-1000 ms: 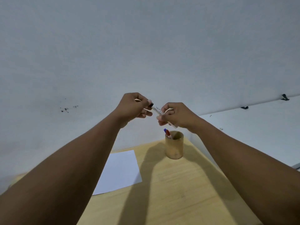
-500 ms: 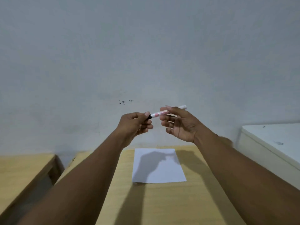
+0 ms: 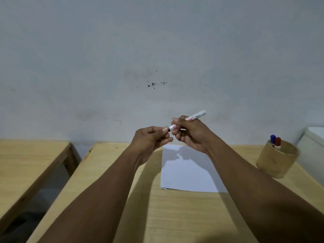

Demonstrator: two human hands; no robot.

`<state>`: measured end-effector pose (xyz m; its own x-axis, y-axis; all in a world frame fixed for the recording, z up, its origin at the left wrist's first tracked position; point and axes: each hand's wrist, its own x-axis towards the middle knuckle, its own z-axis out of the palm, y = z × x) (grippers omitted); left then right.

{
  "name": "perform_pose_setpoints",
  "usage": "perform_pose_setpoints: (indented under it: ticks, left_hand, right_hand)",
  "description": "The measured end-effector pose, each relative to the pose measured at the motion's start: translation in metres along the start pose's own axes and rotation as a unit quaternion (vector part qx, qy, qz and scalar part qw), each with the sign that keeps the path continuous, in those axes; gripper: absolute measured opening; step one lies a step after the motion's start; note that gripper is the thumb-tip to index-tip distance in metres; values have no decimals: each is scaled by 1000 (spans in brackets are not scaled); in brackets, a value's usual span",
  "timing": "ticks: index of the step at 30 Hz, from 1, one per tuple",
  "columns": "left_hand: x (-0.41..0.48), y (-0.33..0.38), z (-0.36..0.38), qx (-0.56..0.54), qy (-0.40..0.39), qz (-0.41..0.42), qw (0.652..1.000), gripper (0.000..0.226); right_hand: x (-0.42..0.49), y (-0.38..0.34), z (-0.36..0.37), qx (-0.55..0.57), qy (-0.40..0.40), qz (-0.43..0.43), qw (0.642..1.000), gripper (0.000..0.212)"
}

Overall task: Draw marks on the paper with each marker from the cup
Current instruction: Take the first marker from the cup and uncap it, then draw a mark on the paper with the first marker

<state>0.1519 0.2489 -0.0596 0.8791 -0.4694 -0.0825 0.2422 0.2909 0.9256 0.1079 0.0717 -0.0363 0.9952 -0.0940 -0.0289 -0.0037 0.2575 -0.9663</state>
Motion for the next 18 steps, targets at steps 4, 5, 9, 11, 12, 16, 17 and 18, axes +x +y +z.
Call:
perform_pose_setpoints:
  ticks: [4, 5, 9, 11, 12, 16, 17, 18]
  left_hand:
    - [12, -23, -4, -31, -3, -29, 999, 9]
    - [14, -27, -7, -31, 1, -32, 999, 11]
    - [18, -32, -52, -11, 74, -32, 997, 14]
    - [14, -34, -71, 109, 76, -15, 991, 11]
    - [15, -36, -71, 175, 74, 7, 982, 11]
    - [17, -54, -37, 352, 67, 122, 926, 8]
    - [15, -62, -31, 389, 56, 134, 910, 7]
    - [11, -70, -28, 425, 41, 141, 893, 5]
  right_hand:
    - [8, 13, -14, -28, -26, 21, 999, 22]
    - [10, 14, -18, -27, -25, 26, 999, 23]
    - [15, 1, -49, 50, 57, 15, 997, 20]
    - [16, 2, -62, 16, 84, 16, 996, 14]
    - [18, 7, -63, -19, 89, 23, 996, 13]
    - [30, 45, -38, -25, 141, 25, 989, 10]
    - [31, 56, -31, -27, 155, 18, 987, 10]
    - [32, 66, -27, -34, 167, 12, 985, 13]
